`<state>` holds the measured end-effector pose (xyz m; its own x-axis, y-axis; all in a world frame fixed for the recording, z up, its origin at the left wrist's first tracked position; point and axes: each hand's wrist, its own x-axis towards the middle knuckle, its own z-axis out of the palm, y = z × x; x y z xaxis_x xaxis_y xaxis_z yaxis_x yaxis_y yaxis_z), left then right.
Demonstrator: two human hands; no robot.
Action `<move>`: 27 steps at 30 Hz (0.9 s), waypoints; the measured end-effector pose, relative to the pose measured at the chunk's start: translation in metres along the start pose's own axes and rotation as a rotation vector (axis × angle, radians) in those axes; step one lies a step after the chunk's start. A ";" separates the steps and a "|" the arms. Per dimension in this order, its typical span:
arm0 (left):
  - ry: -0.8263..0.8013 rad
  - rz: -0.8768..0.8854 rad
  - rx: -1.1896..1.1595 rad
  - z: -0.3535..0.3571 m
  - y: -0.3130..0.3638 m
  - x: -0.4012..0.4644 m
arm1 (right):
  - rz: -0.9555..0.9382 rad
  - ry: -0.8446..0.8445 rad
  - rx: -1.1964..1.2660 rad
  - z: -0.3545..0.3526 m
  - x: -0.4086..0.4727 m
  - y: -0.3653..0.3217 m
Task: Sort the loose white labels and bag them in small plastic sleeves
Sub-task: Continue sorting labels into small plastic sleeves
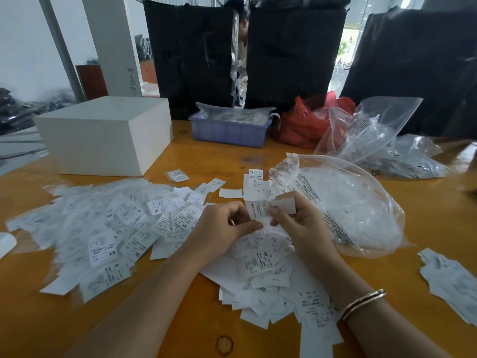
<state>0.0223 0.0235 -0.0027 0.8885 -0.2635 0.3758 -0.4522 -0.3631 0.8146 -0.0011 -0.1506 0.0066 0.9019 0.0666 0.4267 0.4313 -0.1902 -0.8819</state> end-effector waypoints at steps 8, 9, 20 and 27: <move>0.013 0.038 -0.009 -0.001 -0.002 0.000 | -0.009 0.074 0.085 -0.003 0.001 0.001; 0.011 0.037 -0.007 -0.001 -0.002 0.000 | -0.013 0.094 0.106 -0.004 0.001 0.002; -0.052 0.056 0.009 -0.001 0.003 -0.001 | -0.011 0.097 0.116 -0.003 0.001 0.003; -0.133 0.022 -0.159 -0.002 0.008 -0.002 | 0.001 0.027 0.221 -0.004 -0.001 0.001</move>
<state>0.0173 0.0226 0.0037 0.8555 -0.3896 0.3412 -0.4441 -0.2130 0.8703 -0.0017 -0.1543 0.0064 0.9027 0.0393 0.4285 0.4277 0.0288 -0.9035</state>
